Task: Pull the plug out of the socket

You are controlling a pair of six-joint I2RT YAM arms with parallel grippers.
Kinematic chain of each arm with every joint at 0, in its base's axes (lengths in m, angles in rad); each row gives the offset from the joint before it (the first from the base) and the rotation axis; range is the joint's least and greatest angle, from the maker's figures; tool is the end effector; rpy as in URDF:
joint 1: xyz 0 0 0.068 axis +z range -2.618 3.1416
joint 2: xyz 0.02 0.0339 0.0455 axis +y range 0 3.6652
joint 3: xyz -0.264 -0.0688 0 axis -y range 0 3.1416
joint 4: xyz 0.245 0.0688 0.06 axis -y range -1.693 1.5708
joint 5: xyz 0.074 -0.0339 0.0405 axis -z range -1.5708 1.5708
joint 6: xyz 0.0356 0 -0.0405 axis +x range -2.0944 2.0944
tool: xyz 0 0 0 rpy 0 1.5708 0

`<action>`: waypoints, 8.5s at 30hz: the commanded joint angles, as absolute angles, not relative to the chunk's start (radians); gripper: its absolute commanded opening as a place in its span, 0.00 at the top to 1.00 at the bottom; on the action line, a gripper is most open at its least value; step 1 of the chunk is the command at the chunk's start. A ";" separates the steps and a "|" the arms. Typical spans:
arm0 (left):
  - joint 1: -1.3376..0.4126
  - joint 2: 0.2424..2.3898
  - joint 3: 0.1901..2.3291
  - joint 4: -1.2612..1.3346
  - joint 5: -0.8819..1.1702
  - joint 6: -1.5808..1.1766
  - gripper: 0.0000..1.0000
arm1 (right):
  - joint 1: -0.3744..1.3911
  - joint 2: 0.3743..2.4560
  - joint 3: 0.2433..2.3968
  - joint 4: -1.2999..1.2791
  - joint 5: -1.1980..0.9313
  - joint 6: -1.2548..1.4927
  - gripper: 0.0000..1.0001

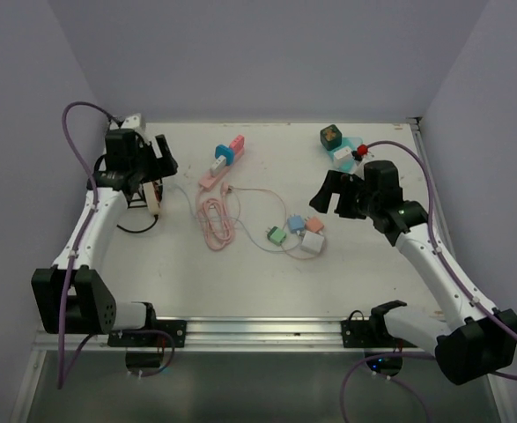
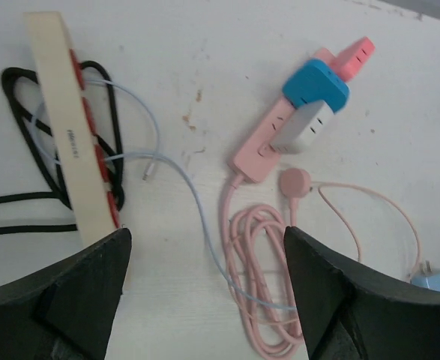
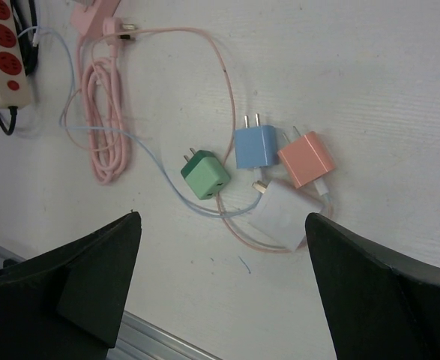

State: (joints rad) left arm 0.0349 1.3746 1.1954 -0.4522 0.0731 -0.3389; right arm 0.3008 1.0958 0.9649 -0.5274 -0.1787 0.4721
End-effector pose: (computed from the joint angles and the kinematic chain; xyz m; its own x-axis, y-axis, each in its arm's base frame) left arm 0.3086 0.0082 0.3232 -0.5644 -0.3515 -0.7470 -0.1734 0.9351 -0.3090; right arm 0.2238 0.0760 0.3091 -0.7141 0.2470 -0.6551 -0.1136 0.8824 0.4566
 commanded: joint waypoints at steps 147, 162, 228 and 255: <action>-0.572 1.071 0.457 0.178 0.340 -0.682 0.31 | 0.701 1.523 0.969 -0.094 -0.422 0.680 1.00; -0.575 1.183 0.486 0.342 0.368 -0.816 1.00 | 0.701 1.502 0.946 -0.086 -0.399 0.693 0.94; -0.618 0.879 0.609 -0.095 0.003 -0.953 1.00 | 0.607 1.447 0.969 -0.190 -0.161 0.692 1.00; -0.471 1.415 0.470 0.514 0.380 -0.911 0.55 | 0.604 1.190 0.867 -0.215 -0.229 0.552 1.00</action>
State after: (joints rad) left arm -0.4732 1.4452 0.5030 0.4034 0.3458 -0.9230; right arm 0.6067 1.2377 0.8589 -0.2565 -0.2207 0.5880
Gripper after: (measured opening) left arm 0.419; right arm 0.343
